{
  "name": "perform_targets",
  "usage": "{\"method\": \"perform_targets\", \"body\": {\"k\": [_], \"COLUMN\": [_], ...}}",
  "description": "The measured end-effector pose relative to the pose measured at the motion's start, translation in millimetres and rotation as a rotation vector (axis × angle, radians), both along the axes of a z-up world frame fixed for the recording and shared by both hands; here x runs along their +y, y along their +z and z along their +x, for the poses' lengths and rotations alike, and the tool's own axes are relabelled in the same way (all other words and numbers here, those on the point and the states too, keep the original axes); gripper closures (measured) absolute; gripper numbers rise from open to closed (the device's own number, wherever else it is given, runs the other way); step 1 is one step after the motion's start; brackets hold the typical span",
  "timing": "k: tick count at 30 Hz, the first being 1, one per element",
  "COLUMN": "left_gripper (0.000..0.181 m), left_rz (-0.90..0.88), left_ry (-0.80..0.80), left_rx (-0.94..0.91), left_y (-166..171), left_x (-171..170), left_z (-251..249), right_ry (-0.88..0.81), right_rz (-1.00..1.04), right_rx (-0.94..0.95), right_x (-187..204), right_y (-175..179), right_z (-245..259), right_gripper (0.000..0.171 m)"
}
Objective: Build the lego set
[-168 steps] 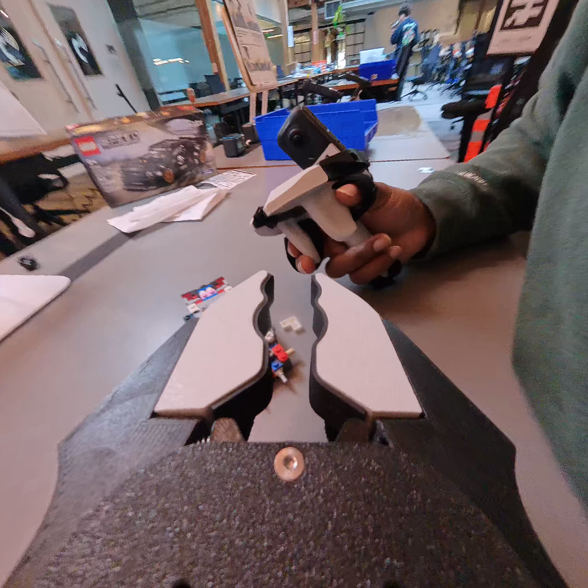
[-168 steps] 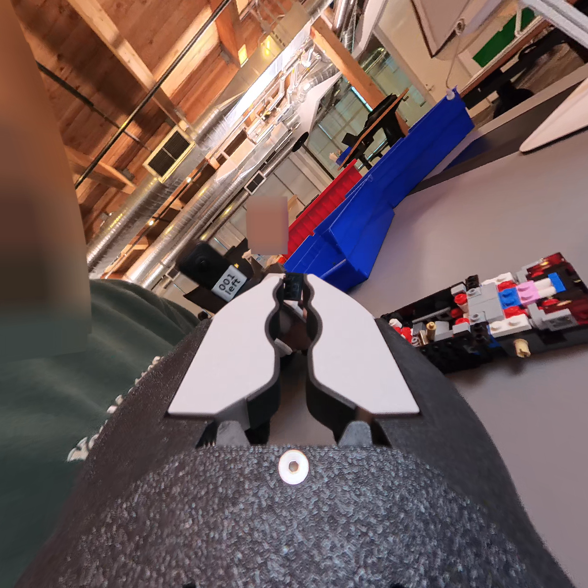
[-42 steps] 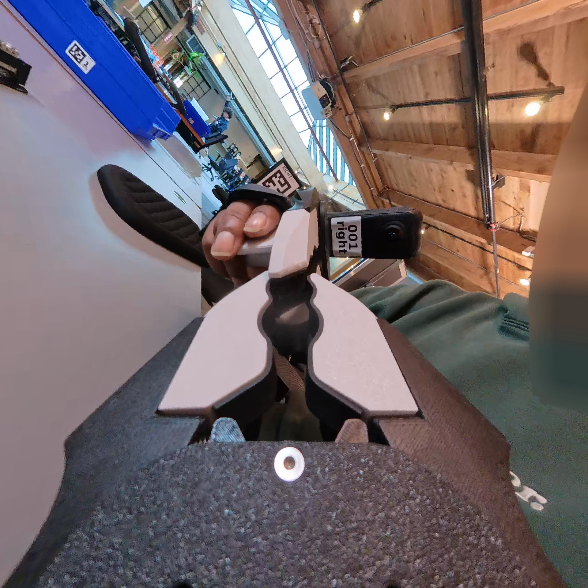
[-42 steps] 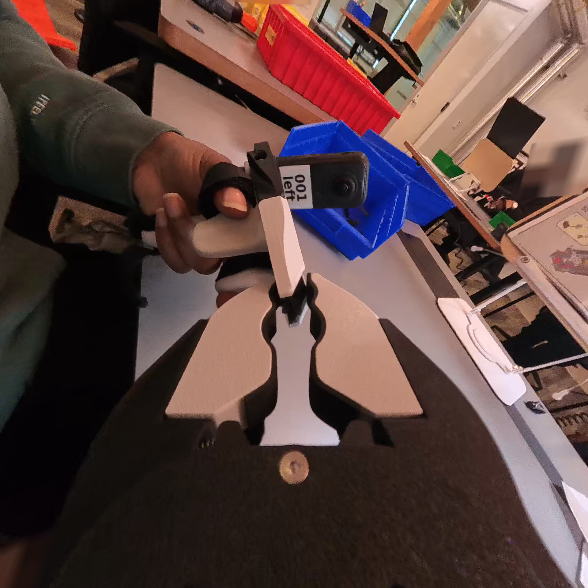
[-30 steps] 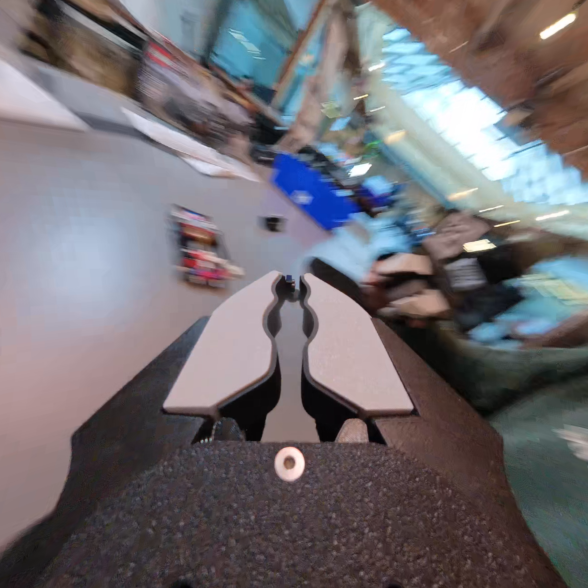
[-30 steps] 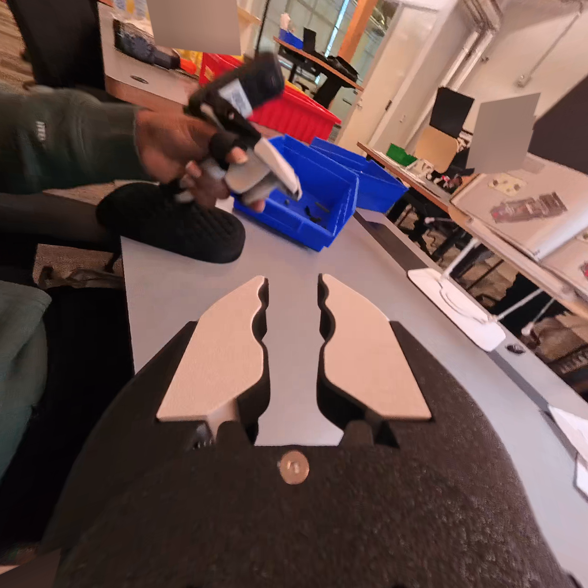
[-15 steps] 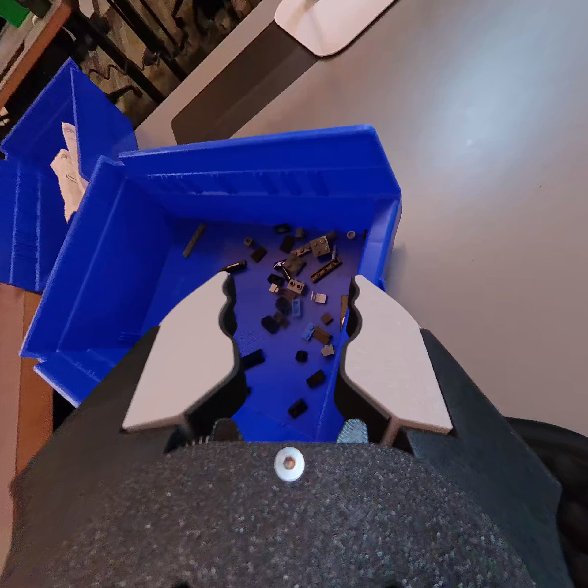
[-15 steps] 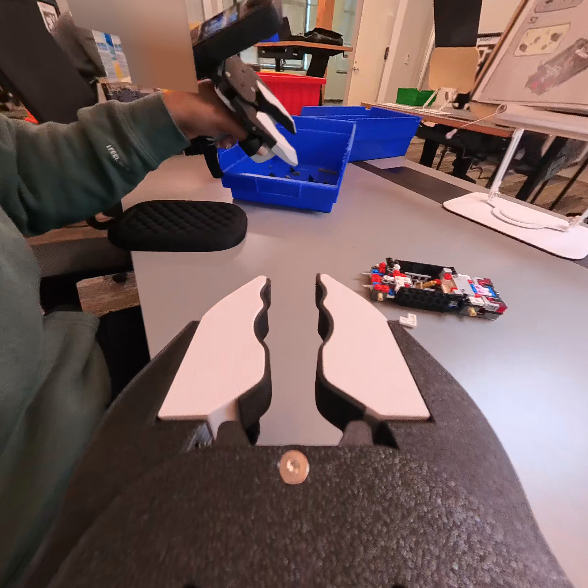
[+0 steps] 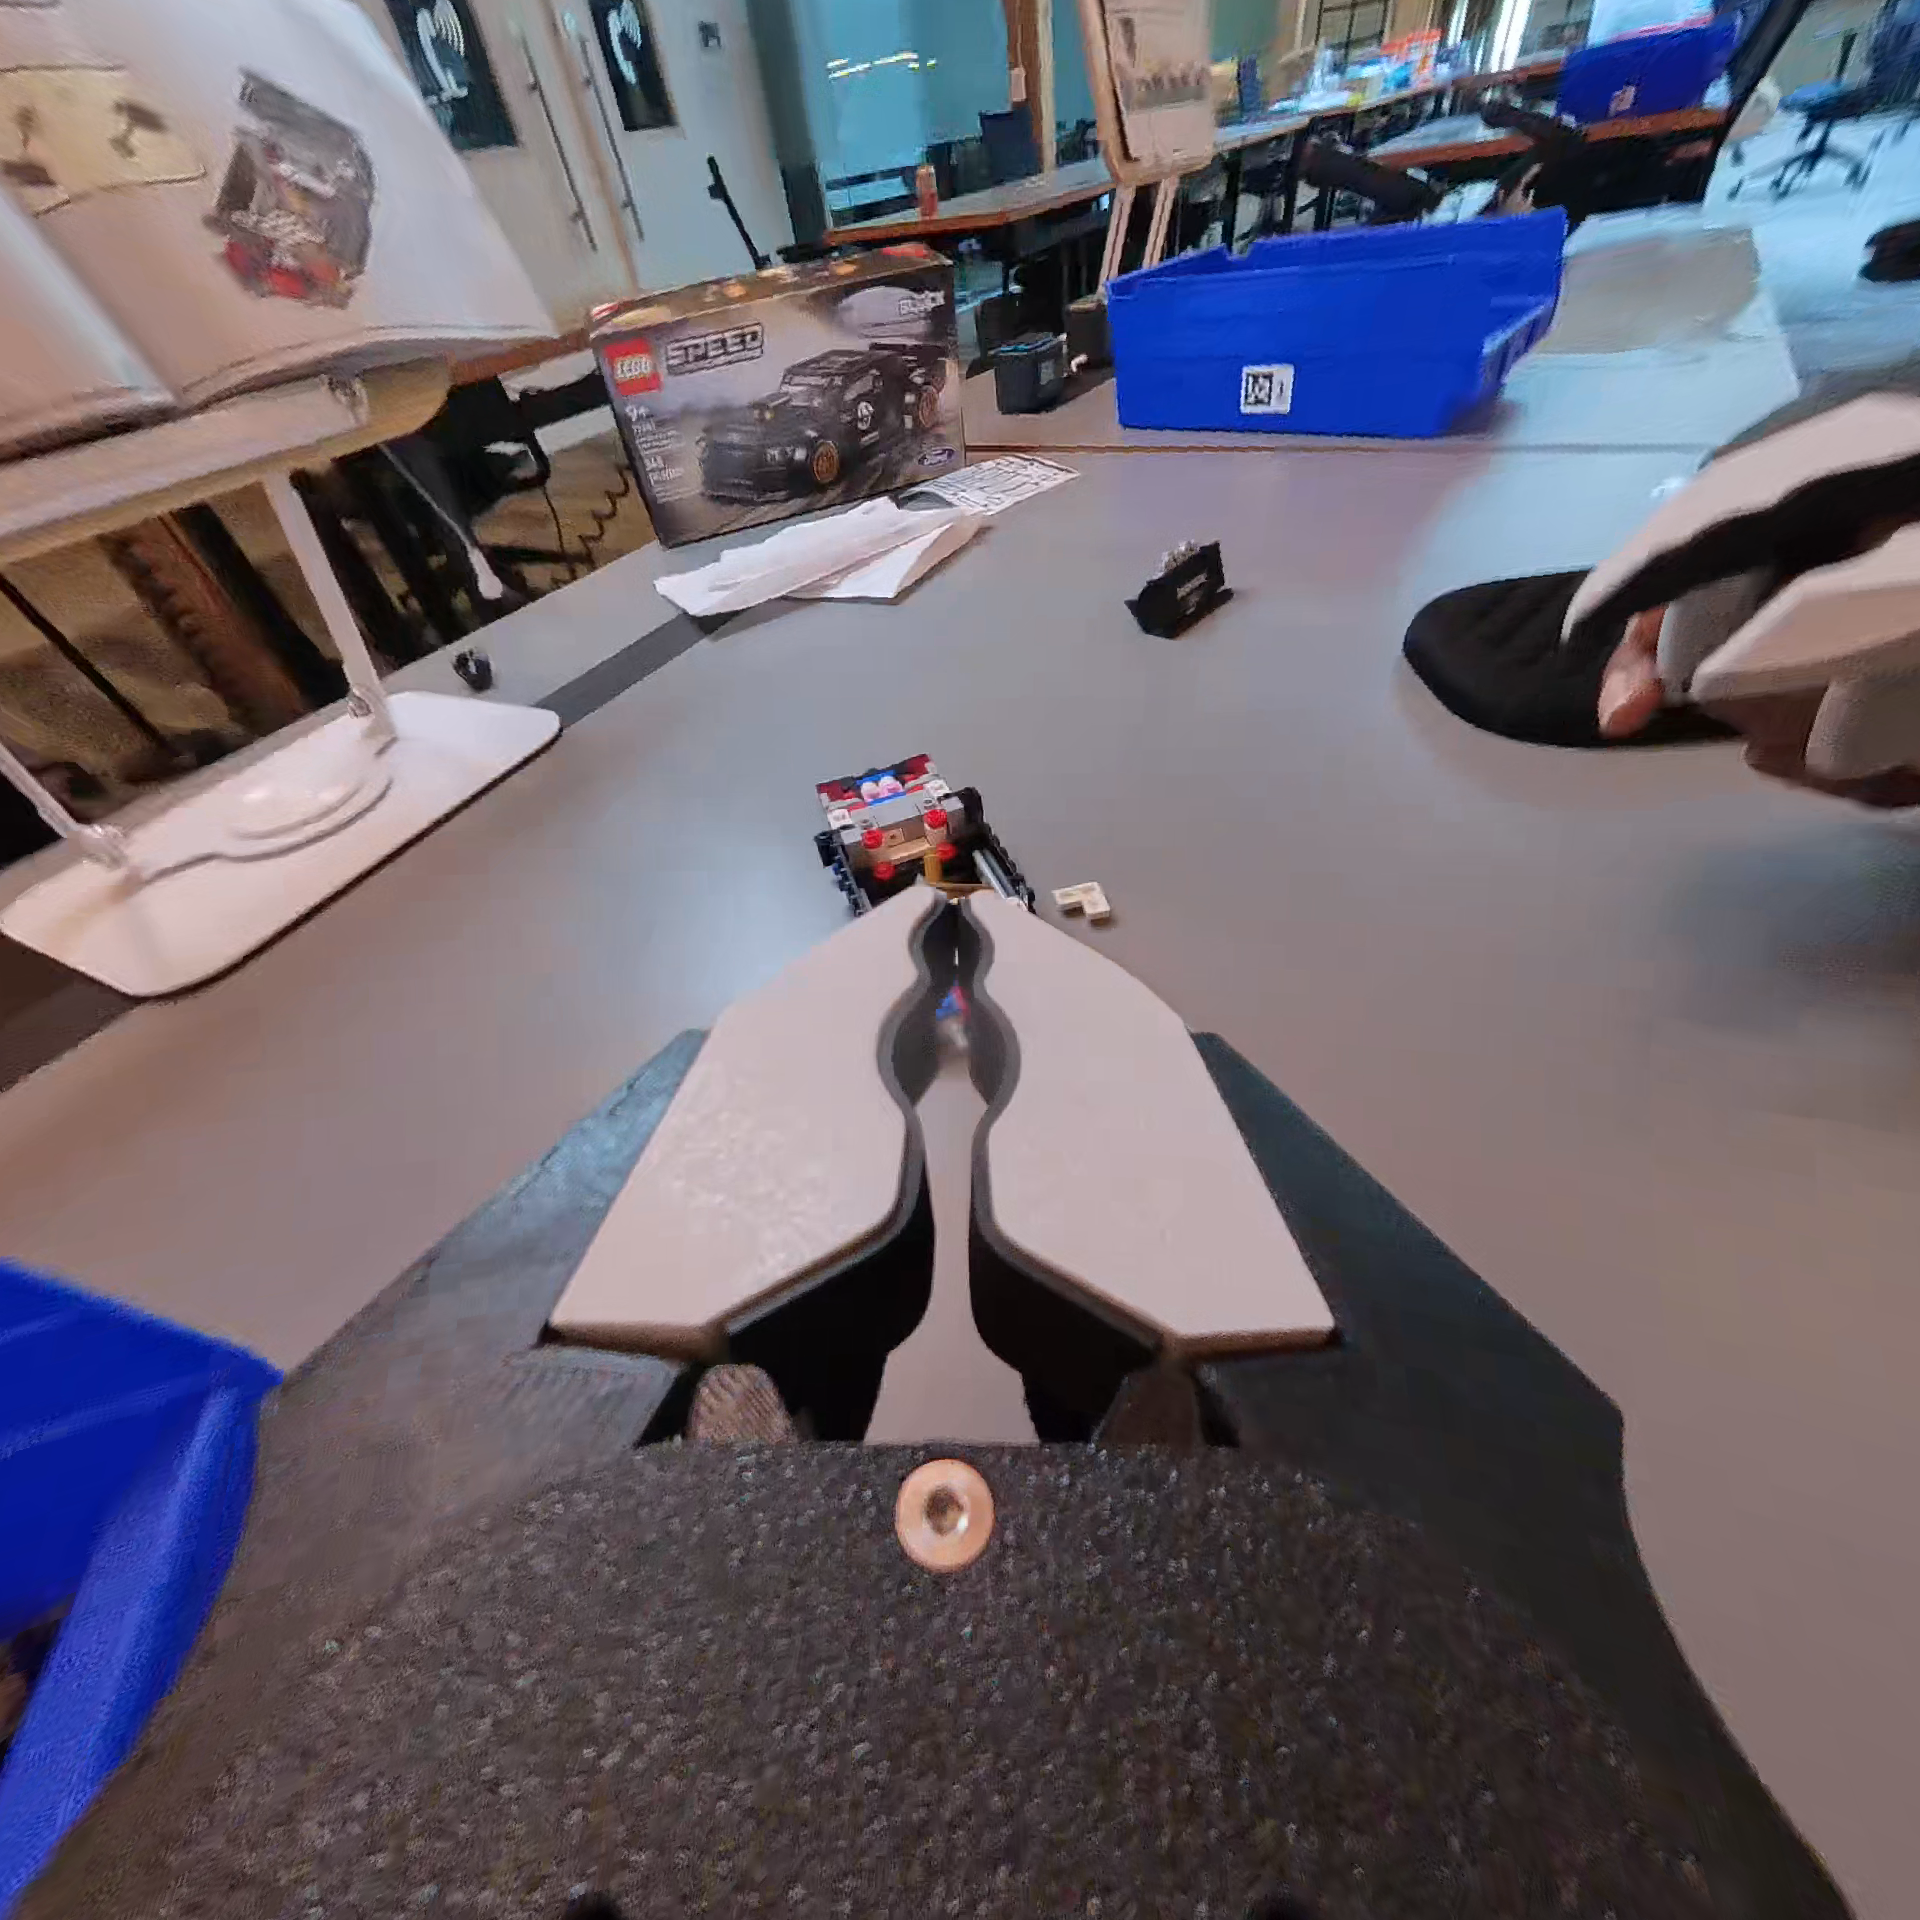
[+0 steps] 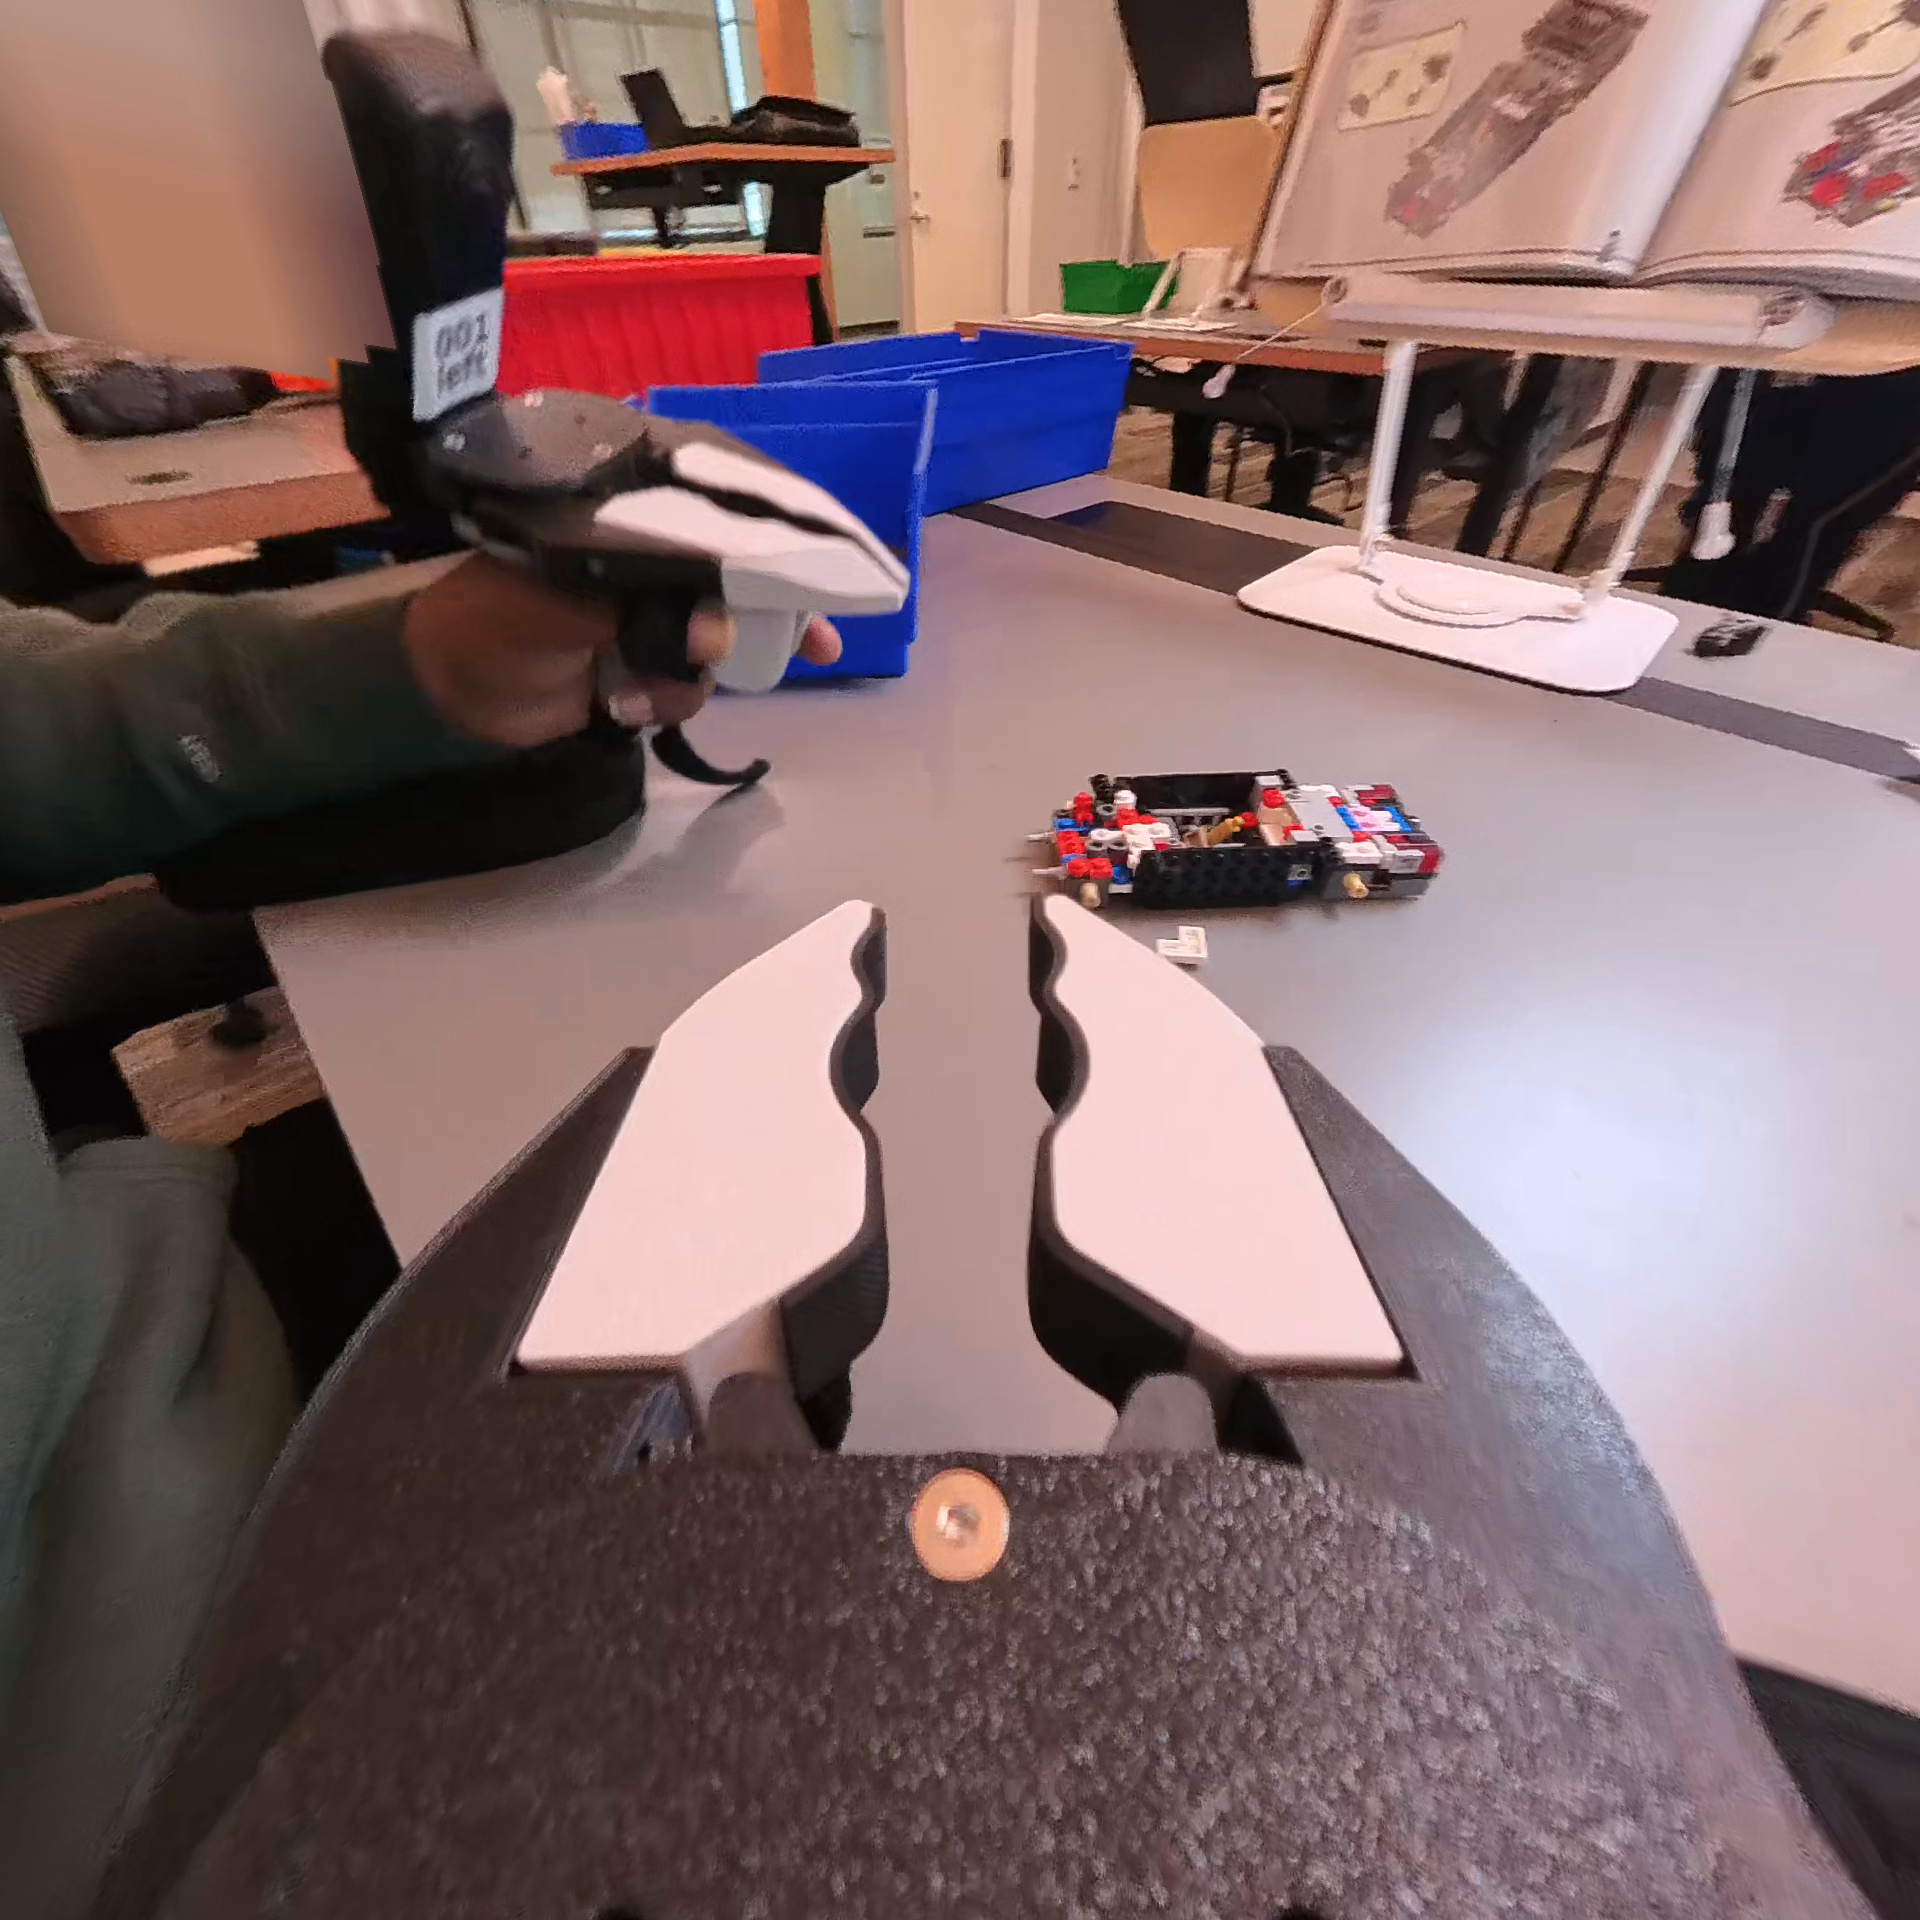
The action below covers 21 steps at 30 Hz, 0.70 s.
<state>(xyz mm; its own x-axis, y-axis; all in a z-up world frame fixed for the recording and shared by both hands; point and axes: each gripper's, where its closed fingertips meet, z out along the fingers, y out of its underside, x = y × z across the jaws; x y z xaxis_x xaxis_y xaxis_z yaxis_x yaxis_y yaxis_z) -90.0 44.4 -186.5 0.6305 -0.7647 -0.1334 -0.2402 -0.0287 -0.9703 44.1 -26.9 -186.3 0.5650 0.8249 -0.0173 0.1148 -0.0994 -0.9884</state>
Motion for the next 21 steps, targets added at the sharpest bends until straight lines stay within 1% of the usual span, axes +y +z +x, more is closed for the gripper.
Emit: {"method": "perform_targets", "body": {"k": [3, 5, 7, 8, 9, 11, 14, 18, 21], "left_gripper": [0.181, 0.181, 0.181, 0.181, 0.181, 0.181, 0.181, 0.181, 0.181], "left_rz": [0.119, 0.149, 0.170, 0.175, 0.179, 0.169, 0.134, 0.093, 0.088], "left_ry": [0.040, 0.055, 0.068, 0.073, 0.082, 0.075, 0.027, -0.058, -0.078], "left_rx": [0.024, -0.026, -0.107, -0.137, -0.169, -0.243, -0.294, -0.296, -0.306], "left_y": [10, 23, 37, 42, 45, 47, 36, 19, 20], "left_x": [-7, -20, -39, -50, -62, -89, -137, -205, -252], "left_z": [1, 5, 11, 16, 20, 34, 58, 84, 92], "right_ry": [-0.156, -0.265, -0.332, -0.357, -0.374, -0.415, -0.482, -0.576, -0.664], "right_rz": [0.030, 0.048, 0.055, 0.057, 0.056, 0.050, 0.055, 0.040, 0.019], "right_rx": [0.048, 0.071, 0.097, 0.096, 0.086, 0.067, 0.039, 0.018, 0.036], "right_x": [1, -4, -21, -32, -46, -77, -135, -223, -278], "right_y": [10, 19, 28, 31, 32, 32, 27, 9, -3], "right_z": [20, 37, 50, 56, 61, 73, 93, 120, 139], "right_gripper": [0.139, 0.137, 0.138, 0.141, 0.148, 0.154, 0.170, 0.171, 0.171]}}
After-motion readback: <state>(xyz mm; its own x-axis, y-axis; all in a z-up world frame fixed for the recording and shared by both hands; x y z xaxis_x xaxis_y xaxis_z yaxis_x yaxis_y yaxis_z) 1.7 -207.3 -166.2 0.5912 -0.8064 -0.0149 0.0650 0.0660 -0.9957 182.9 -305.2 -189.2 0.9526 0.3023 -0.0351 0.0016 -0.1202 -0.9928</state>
